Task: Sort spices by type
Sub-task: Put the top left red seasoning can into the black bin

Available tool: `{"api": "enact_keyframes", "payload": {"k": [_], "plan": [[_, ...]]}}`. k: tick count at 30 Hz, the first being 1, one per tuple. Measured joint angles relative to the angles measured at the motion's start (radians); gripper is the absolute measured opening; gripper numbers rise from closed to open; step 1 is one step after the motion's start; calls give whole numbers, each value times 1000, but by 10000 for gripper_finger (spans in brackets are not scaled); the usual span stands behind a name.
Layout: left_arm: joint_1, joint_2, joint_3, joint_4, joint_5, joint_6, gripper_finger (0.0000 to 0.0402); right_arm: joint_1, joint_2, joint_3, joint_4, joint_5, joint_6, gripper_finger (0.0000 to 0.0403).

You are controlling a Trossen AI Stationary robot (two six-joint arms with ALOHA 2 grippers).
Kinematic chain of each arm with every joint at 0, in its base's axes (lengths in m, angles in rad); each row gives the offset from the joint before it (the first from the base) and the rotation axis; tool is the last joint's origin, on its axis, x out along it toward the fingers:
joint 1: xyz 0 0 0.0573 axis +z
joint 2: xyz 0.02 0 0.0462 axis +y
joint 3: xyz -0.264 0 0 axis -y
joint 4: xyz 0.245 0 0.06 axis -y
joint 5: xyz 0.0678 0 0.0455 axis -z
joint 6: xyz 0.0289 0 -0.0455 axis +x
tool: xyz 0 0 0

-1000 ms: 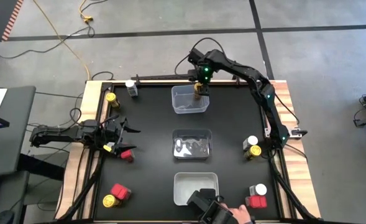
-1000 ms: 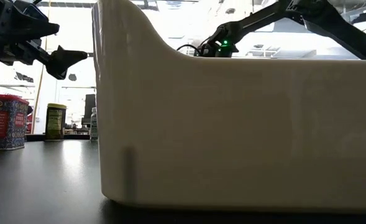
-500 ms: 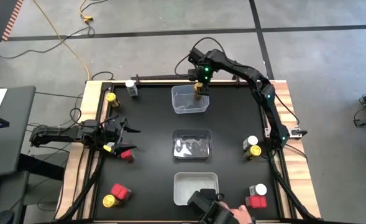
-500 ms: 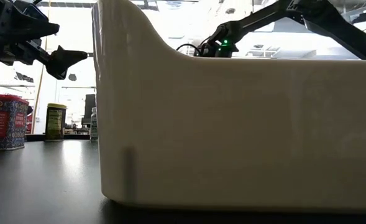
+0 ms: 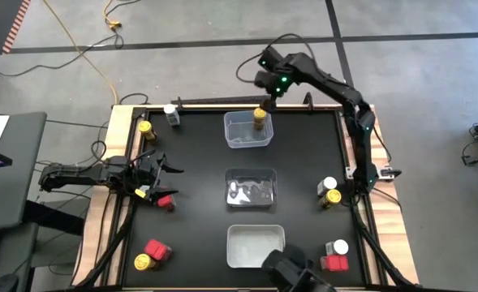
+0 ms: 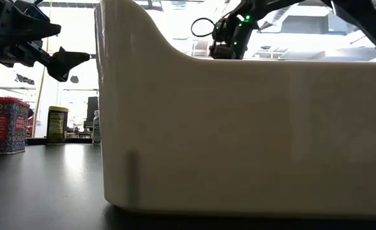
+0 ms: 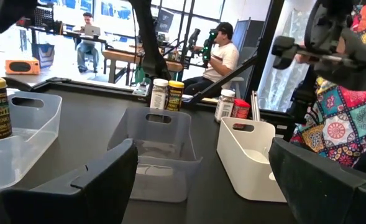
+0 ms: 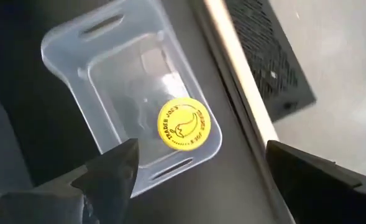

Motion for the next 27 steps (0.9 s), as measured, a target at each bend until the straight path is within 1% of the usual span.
{"api": "enact_keyframes", "payload": {"k": [2, 6, 11, 18, 23, 27], "plan": [[0, 0, 0, 0, 0, 0, 345, -10, -17, 0, -39, 0, 80, 377], [0, 0, 0, 0, 0, 0, 345, -17, -37, 0, -165, 1, 169, 377], [0, 0, 0, 0, 0, 0, 345, 6, -66, 0, -259, 2, 299, 377], [0, 0, 0, 0, 0, 0, 345, 84, -123, 0, -229, 18, 401, 377], [0, 0, 0, 0, 0, 0, 345, 151, -155, 0, -236, 122, 482, 375], [0, 0, 0, 0, 0, 0, 345, 212, -180, 0, -241, 144, 550, 368]]}}
